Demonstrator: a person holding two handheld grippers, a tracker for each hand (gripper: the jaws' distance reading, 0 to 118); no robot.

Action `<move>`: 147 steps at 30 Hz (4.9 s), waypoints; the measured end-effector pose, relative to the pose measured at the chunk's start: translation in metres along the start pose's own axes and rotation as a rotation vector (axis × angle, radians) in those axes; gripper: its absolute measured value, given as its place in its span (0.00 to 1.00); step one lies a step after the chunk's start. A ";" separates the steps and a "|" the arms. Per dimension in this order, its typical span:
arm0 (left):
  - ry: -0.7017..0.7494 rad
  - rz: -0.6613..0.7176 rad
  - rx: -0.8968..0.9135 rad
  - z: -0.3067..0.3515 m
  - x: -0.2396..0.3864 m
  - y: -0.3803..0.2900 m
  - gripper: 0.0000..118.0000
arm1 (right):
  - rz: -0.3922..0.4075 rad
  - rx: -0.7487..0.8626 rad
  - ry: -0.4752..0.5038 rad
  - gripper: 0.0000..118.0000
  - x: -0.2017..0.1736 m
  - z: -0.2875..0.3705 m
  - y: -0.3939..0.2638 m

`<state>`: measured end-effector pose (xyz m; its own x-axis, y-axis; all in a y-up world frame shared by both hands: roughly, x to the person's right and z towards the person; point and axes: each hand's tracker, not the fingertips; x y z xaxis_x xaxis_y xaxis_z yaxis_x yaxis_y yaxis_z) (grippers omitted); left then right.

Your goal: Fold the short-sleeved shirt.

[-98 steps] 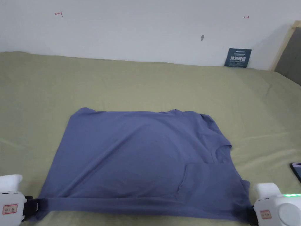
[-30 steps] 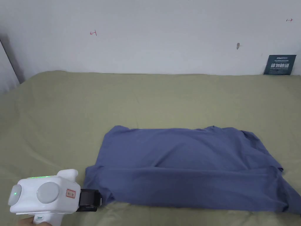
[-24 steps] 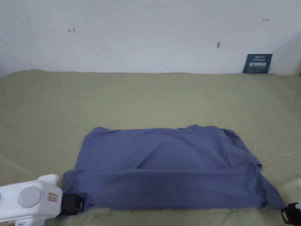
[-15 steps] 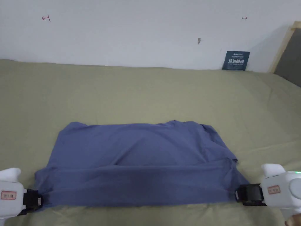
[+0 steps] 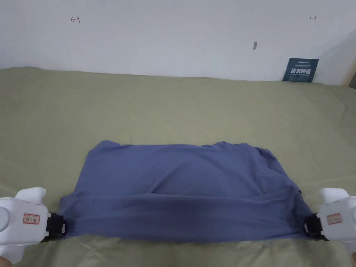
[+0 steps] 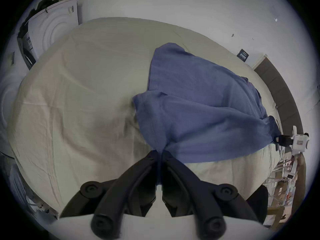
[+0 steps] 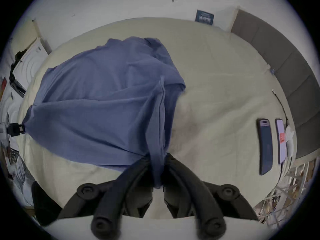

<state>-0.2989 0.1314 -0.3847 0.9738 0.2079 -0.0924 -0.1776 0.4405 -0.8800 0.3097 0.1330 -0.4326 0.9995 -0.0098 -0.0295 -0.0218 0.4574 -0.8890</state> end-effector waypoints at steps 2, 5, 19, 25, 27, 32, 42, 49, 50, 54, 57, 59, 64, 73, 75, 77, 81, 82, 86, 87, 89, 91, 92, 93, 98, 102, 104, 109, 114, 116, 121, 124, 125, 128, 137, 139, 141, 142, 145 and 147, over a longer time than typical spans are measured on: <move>-0.015 -0.042 0.013 0.016 0.003 -0.002 0.04 | 0.001 0.030 0.038 0.08 0.002 0.023 -0.004; -0.020 -0.059 0.020 0.038 -0.001 -0.007 0.04 | 0.021 0.031 0.050 0.08 0.008 0.050 -0.013; -0.042 -0.049 -0.154 0.026 -0.036 -0.116 0.04 | -0.005 -0.150 0.073 0.08 0.019 0.056 -0.130; -0.058 -0.018 -0.151 0.024 -0.039 -0.110 0.04 | -0.006 -0.154 0.042 0.08 0.014 0.042 -0.133; -0.057 -0.055 -0.153 0.023 -0.038 -0.108 0.16 | 0.012 -0.168 0.039 0.10 0.012 0.040 -0.129; -0.022 -0.035 -0.134 0.066 -0.037 -0.097 0.62 | 0.045 -0.090 -0.010 0.50 0.009 0.083 -0.108; 0.039 -0.008 0.087 0.097 -0.012 -0.057 0.00 | 0.093 0.034 0.012 0.09 -0.021 0.116 -0.065; 0.025 -0.098 0.067 0.047 0.012 0.018 0.00 | 0.081 0.046 0.008 0.00 -0.028 0.082 -0.032; 0.026 -0.084 0.076 0.038 0.015 0.034 0.00 | 0.078 0.041 0.011 0.00 -0.029 0.077 -0.025; 0.005 -0.097 0.043 -0.009 0.020 0.106 0.00 | 0.083 0.029 0.029 0.00 -0.035 0.060 0.000; 0.021 -0.083 0.001 -0.042 0.021 0.146 0.00 | 0.086 0.028 0.028 0.00 -0.036 0.050 0.015; 0.027 -0.057 -0.017 -0.060 0.019 0.161 0.09 | 0.081 0.022 0.025 0.00 -0.035 0.045 0.023; 0.046 -0.105 -0.057 -0.100 0.014 0.175 0.86 | 0.086 0.015 0.016 0.00 -0.027 0.034 0.039; 0.127 -0.165 -0.144 -0.116 0.022 0.148 0.23 | 0.012 -0.003 0.010 0.00 0.000 -0.001 0.088; -0.016 -0.111 -0.154 -0.108 0.022 0.147 0.02 | -0.018 -0.014 -0.017 0.16 0.006 -0.021 0.110; 0.009 -0.098 -0.146 -0.099 0.024 0.142 0.02 | -0.005 -0.071 -0.022 0.85 0.012 -0.050 0.132; 0.005 -0.110 -0.142 -0.092 0.022 0.142 0.02 | -0.028 -0.148 0.033 0.85 0.010 -0.086 0.155; -0.005 -0.103 -0.146 -0.092 0.020 0.141 0.02 | -0.028 -0.154 0.054 0.85 0.008 -0.095 0.155; -0.011 -0.076 -0.158 -0.096 0.017 0.142 0.02 | 0.003 -0.243 0.006 0.28 -0.006 -0.114 0.156; -0.011 -0.074 -0.163 -0.099 0.016 0.143 0.02 | 0.013 -0.257 -0.001 0.01 -0.009 -0.112 0.154; -0.011 -0.081 -0.167 -0.098 0.016 0.141 0.02 | 0.014 -0.193 0.004 0.00 -0.012 -0.102 0.150; -0.009 -0.086 -0.160 -0.096 0.015 0.143 0.02 | 0.052 -0.137 0.001 0.00 -0.016 -0.090 0.145; -0.010 -0.083 -0.136 -0.093 0.015 0.142 0.02 | 0.077 -0.118 -0.013 0.00 -0.017 -0.083 0.143; -0.011 -0.072 -0.111 -0.089 0.015 0.142 0.02 | 0.076 -0.105 -0.015 0.00 -0.017 -0.076 0.141; -0.024 -0.118 -0.061 -0.046 0.019 0.132 0.02 | 0.053 -0.043 0.026 0.00 -0.010 -0.027 0.127; -0.044 -0.140 -0.001 0.001 0.017 0.111 0.02 | 0.053 -0.010 0.041 0.00 -0.004 0.017 0.103; -0.070 -0.126 0.021 0.026 0.013 0.091 0.02 | 0.038 0.010 0.066 0.00 0.002 0.043 0.084; -0.089 -0.129 0.030 0.070 0.001 0.028 0.02 | 0.050 0.016 0.083 0.00 0.005 0.088 0.027; -0.104 -0.061 -0.021 0.074 -0.020 -0.050 0.02 | 0.051 -0.028 0.119 0.00 0.007 0.099 -0.046; -0.108 -0.043 -0.075 0.065 -0.028 -0.076 0.02 | 0.041 -0.052 0.120 0.00 0.010 0.095 -0.073; -0.097 0.012 -0.122 0.040 -0.043 -0.113 0.02 | -0.045 -0.142 0.118 0.00 0.025 0.070 -0.127; -0.097 0.029 -0.132 0.023 -0.050 -0.120 0.02 | -0.064 -0.149 0.092 0.00 0.031 0.054 -0.142; -0.097 0.028 -0.130 0.020 -0.051 -0.120 0.02 | -0.078 -0.147 0.099 0.00 0.032 0.050 -0.144; -0.100 0.025 -0.123 0.020 -0.051 -0.115 0.05 | -0.085 -0.156 0.100 0.01 0.027 0.044 -0.143; -0.019 -0.042 -0.058 0.084 -0.025 -0.093 0.93 | 0.079 -0.072 -0.015 0.75 0.002 0.107 -0.117; -0.018 -0.063 -0.027 0.093 -0.018 -0.086 0.86 | 0.074 -0.066 0.007 0.69 -0.001 0.112 -0.109; -0.039 -0.069 0.015 0.095 -0.014 -0.083 0.57 | 0.074 -0.066 0.008 0.36 -0.007 0.114 -0.105; -0.049 -0.062 0.021 0.095 -0.014 -0.082 0.25 | 0.077 -0.061 0.011 0.02 -0.007 0.113 -0.105; -0.070 -0.062 0.038 0.093 -0.009 -0.087 0.00 | 0.064 -0.041 0.019 0.00 -0.008 0.110 -0.106; -0.089 -0.062 0.033 0.093 -0.012 -0.089 0.00 | 0.052 -0.033 0.041 0.00 -0.009 0.108 -0.107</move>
<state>-0.3083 0.1704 -0.2621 0.9669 0.2551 0.0050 -0.1229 0.4830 -0.8669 0.3056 0.1804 -0.2878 0.9952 -0.0234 -0.0946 -0.0755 0.4283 -0.9005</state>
